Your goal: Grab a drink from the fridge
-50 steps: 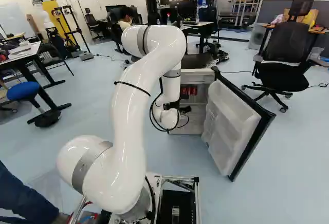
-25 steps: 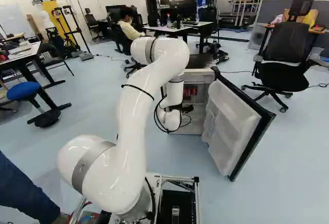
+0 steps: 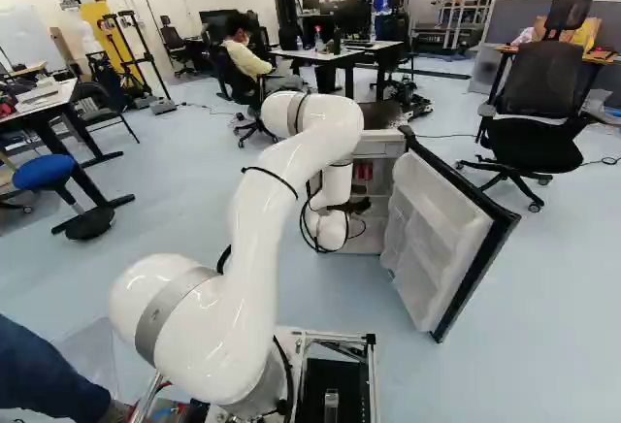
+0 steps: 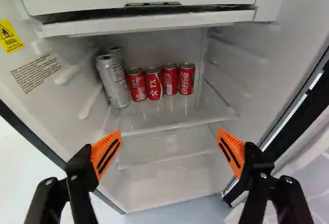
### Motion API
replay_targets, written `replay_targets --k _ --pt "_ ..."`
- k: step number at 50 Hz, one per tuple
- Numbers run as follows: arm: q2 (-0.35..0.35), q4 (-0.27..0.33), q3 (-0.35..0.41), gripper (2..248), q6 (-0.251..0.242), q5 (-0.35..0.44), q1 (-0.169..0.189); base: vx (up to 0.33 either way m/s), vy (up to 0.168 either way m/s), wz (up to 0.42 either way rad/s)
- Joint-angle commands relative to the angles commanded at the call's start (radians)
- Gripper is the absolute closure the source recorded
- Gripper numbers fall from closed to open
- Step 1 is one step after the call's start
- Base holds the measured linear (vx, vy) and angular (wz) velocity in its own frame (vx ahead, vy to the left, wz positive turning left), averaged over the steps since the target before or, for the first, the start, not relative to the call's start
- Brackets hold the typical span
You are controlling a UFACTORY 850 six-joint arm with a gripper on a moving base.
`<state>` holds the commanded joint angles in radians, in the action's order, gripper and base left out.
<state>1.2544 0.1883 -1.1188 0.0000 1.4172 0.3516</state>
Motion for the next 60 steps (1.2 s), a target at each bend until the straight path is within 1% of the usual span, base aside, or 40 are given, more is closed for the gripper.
replay_targets --k 27,36,50,60 --pt "0.165 0.0 -0.218 3 0.0 0.002 0.021 0.0 0.0 0.0" --pt "0.197 0.0 -0.28 3 0.0 0.004 0.024 0.0 0.0 0.0" --pt "0.259 0.0 -0.398 3 0.0 0.003 0.026 0.0 0.0 0.0" --pt "0.3 0.0 -0.474 3 0.0 -0.01 0.025 0.0 0.0 0.0"
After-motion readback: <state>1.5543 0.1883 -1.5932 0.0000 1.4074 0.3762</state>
